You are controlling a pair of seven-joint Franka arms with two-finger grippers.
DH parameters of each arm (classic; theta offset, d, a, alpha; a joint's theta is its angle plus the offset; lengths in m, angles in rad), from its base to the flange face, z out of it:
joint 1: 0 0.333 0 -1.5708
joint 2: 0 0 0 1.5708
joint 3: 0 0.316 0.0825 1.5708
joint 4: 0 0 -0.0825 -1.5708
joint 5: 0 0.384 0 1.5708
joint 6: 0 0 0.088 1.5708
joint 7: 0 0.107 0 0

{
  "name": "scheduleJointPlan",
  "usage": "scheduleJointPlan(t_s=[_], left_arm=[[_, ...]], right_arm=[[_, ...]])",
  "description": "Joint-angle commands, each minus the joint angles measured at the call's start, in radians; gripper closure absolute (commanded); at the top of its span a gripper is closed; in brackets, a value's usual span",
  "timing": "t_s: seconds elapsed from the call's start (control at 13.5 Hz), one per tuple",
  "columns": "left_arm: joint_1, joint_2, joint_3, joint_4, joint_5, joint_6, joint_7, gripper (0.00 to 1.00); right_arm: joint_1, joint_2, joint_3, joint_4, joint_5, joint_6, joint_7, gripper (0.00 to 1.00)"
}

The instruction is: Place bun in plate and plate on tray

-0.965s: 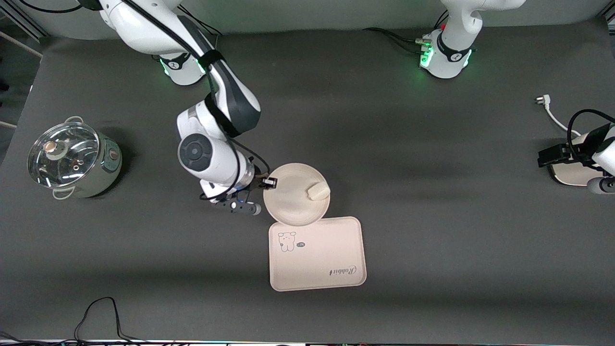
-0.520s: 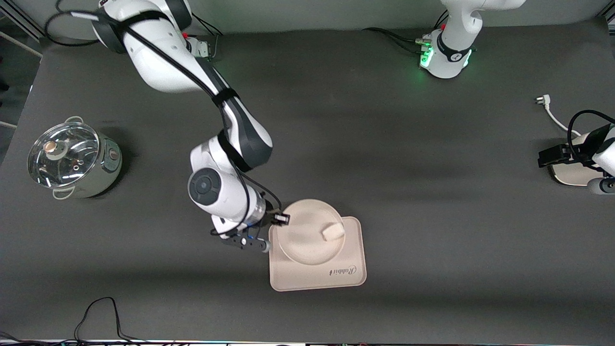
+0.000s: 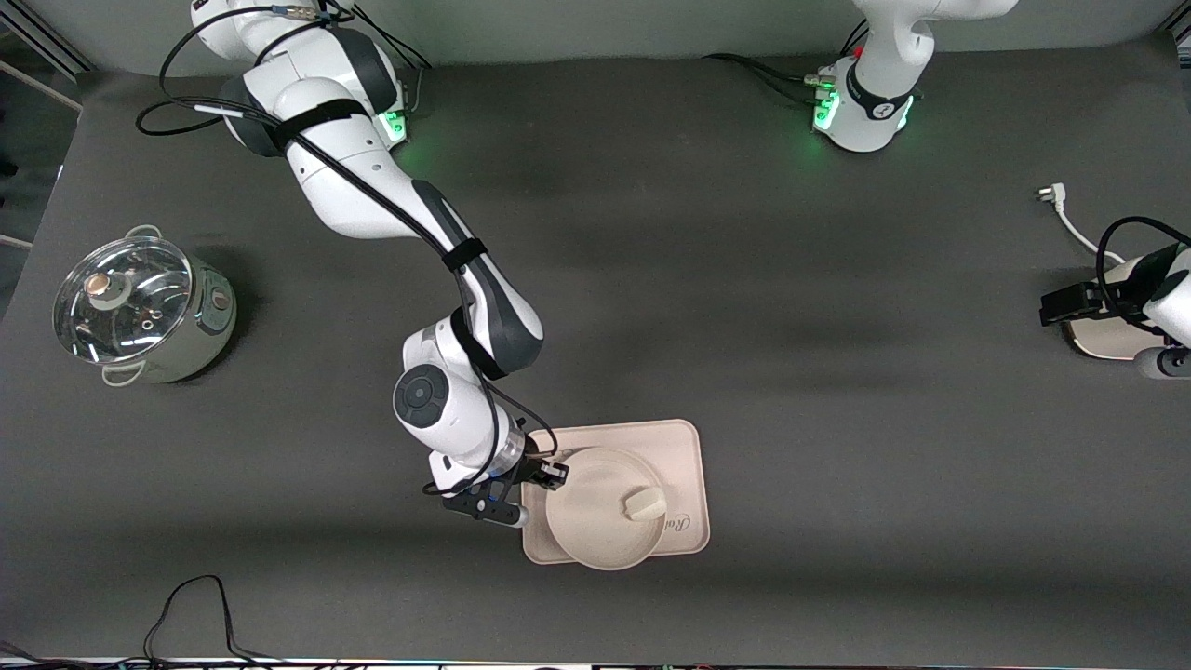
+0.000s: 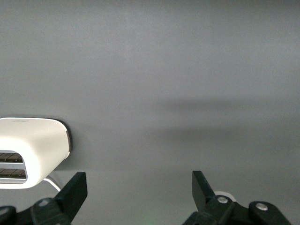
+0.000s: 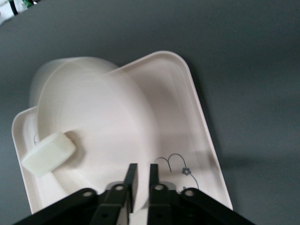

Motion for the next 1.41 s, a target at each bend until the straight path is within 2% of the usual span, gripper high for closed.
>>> scheduleJointPlan(t_s=[0.0,0.15,0.37,0.59,0.74,0.89,1.04,1.19,1.34], left_arm=[[-0.004,-0.003,0.002,0.005,0.011,-0.006,0.001,0.00],[-0.004,-0.003,0.002,0.005,0.013,-0.006,0.001,0.00],[-0.002,-0.003,0.002,0.005,0.011,-0.006,0.001,0.00],[-0.002,-0.002,0.002,0.005,0.011,-0.004,0.002,0.00],[-0.002,-0.002,0.002,0.005,0.011,-0.004,0.001,0.00],[-0.002,-0.002,0.002,0.005,0.011,-0.004,0.002,0.00],[-0.002,-0.002,0.002,0.005,0.011,-0.004,0.001,0.00],[-0.001,-0.002,0.002,0.003,0.011,-0.003,0.001,0.00],[0.007,-0.002,0.001,0.003,0.011,-0.003,0.002,0.00]], right_arm=[[0.003,0.009,0.003,0.037,0.010,-0.003,0.010,0.00],[-0.003,-0.018,-0.003,0.038,0.001,-0.053,0.010,0.00],[-0.003,-0.119,-0.067,0.040,-0.049,-0.304,0.001,0.00],[-0.026,-0.260,-0.124,-0.003,-0.084,-0.505,-0.008,0.00],[-0.067,-0.398,-0.155,-0.086,-0.084,-0.642,-0.074,0.00],[-0.133,-0.539,-0.179,-0.187,-0.082,-0.711,-0.146,0.00],[-0.159,-0.668,-0.265,-0.293,-0.085,-0.722,-0.191,0.00],[-0.156,-0.748,-0.345,-0.377,-0.085,-0.724,-0.263,0.00],[-0.156,-0.802,-0.377,-0.436,-0.085,-0.722,-0.294,0.00]])
